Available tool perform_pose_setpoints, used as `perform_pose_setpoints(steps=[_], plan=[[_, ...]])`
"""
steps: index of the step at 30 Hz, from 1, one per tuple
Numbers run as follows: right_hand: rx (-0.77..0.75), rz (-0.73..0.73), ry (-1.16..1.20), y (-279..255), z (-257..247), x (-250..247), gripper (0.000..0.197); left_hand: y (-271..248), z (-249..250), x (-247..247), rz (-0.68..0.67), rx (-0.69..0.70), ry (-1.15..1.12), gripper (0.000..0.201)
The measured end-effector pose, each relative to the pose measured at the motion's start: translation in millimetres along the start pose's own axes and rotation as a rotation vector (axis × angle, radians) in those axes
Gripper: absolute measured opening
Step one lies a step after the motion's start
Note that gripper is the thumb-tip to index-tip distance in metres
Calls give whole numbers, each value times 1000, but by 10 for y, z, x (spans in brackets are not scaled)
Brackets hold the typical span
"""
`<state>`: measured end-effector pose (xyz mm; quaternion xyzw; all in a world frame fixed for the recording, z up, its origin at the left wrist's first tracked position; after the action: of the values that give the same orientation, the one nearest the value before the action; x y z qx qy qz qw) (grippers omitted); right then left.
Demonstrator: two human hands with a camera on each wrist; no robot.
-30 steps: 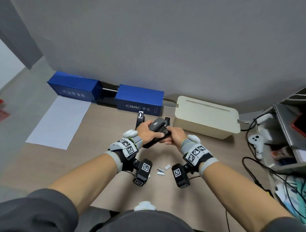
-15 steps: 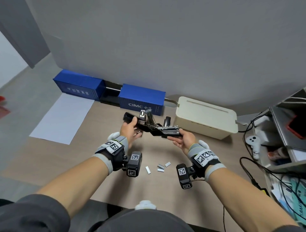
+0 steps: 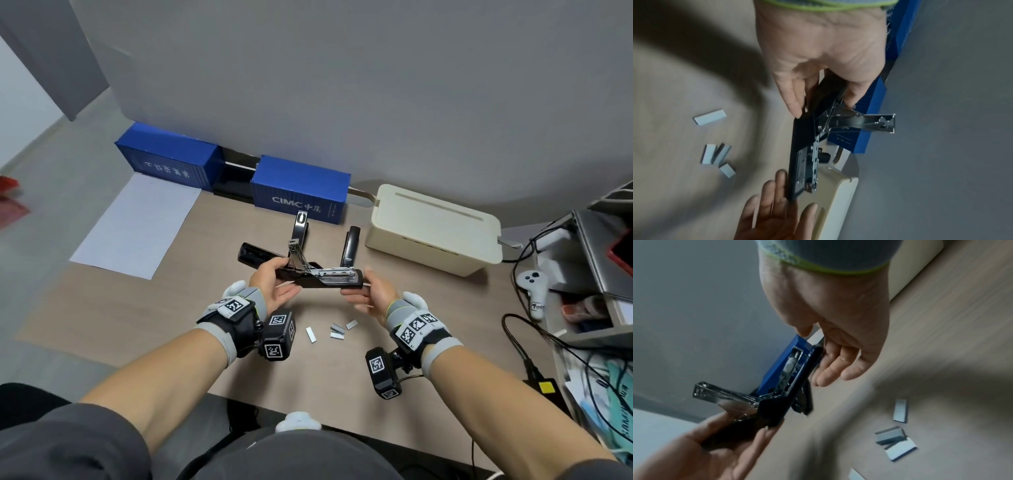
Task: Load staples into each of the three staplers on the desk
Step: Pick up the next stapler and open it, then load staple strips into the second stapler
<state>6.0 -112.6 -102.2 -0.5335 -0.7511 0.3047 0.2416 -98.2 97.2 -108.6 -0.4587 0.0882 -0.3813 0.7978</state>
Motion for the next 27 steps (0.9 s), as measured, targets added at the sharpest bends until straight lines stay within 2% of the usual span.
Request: perform_pose_setpoints(steps=[3,6,8,11,14,16,21,27], plan=[[-8,89,-172,44,135,-72,23,46,-49,-215,90,11,-16,48],[-57,68,-606,165,296,-73,14,65,-102,-390,132,6,-33,62],[-50,28,-885,190,421,-35,5,52,-153,-487,149,-7,-41,59],[-56,-10,-1120,185,502,69,30,57,-230,-656,177,-14,-72,55],[-74,-19,-1268,198,525,185,22,84,-298,-795,192,-22,-89,62],[-70,-17,-1301,212,548,236,16,113,-345,-875,206,-31,-96,63],[-7,-15,-1173,197,533,206,21,196,-369,-896,185,-14,-75,49],[-153,-6,-933,124,201,38,13,233,-274,-752,153,0,-53,39]])
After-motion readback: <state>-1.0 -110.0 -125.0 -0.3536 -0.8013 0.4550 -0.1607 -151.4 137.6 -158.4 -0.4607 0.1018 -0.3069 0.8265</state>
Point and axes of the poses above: each hand's wrist, its own y-axis towards the middle knuckle, its own x-axis out of the palm, z = x × y, the point moved 9 cm from there along y, towards the middle knuckle, and after that the axes turned 7 degrees about y, right-handed, at the moved point
